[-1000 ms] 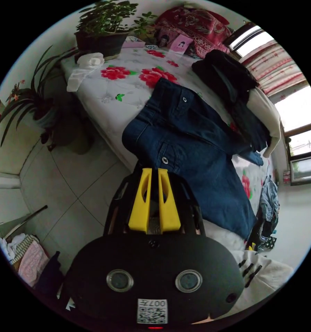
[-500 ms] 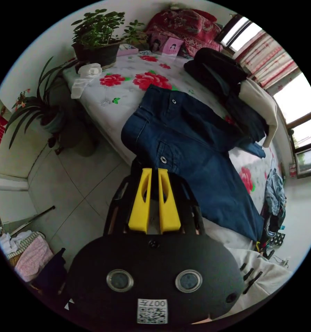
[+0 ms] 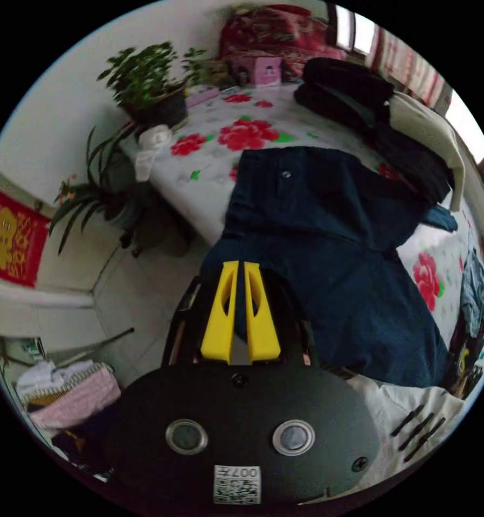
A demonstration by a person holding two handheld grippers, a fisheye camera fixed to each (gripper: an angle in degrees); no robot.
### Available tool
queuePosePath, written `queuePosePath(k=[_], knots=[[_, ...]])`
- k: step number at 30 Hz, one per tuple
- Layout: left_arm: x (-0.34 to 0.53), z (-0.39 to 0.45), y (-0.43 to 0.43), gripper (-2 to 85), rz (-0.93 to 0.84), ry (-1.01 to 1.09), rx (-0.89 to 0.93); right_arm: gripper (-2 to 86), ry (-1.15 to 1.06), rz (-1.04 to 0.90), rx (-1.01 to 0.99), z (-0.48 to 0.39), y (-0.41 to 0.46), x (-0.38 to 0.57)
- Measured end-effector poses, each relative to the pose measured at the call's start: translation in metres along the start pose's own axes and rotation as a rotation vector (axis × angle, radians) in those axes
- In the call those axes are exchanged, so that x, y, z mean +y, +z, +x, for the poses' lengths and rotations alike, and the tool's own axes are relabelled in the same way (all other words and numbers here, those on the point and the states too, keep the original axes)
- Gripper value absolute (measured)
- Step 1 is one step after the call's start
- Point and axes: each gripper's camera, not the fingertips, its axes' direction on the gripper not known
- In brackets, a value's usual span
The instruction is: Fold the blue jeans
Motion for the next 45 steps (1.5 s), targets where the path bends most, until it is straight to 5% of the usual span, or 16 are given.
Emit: queuePosePath(k=[8, 12, 20, 23, 28, 36, 41, 45], knots=[[-0.11, 0.141, 0.102, -0.5, -0.099, 0.218, 0.169, 6.6, -0.263, -0.125, -0.085, -0.151, 0.124, -0.187], [-0.124, 0.191, 0.16, -0.7, -0.17, 0.31, 0.103, 7.2, -0.295, -0.169, -0.072, -0.194, 0.177, -0.254], [-0.085, 0.236, 0.183, -1.0, 0.008, 0.477, -0.093, 9.2, -0.298, -0.212, 0.037, -0.244, 0.284, -0.356], [-0.084, 0.244, 0.191, -1.0, 0.006, 0.465, -0.118, 9.9, -0.342, -0.349, 0.1, -0.256, 0.324, -0.356], [-0.087, 0.238, 0.2, -1.0, 0.003, 0.411, -0.066, 3.5, -0.447, -0.232, 0.117, -0.264, 0.313, -0.333], [-0.08, 0.232, 0.202, -1.0, -0.08, 0.445, 0.088, 1.0, -0.293, 0.024, 0.008, -0.169, 0.195, -0.246], [-0.078, 0.22, 0.191, -0.9, -0.139, 0.519, 0.238, 3.5, -0.017, -0.156, -0.058, -0.091, 0.162, -0.155], [-0.107, 0.174, 0.152, -0.4, 0.018, 0.393, 0.279, 5.1, -0.044, -0.142, 0.034, -0.099, 0.139, -0.142]])
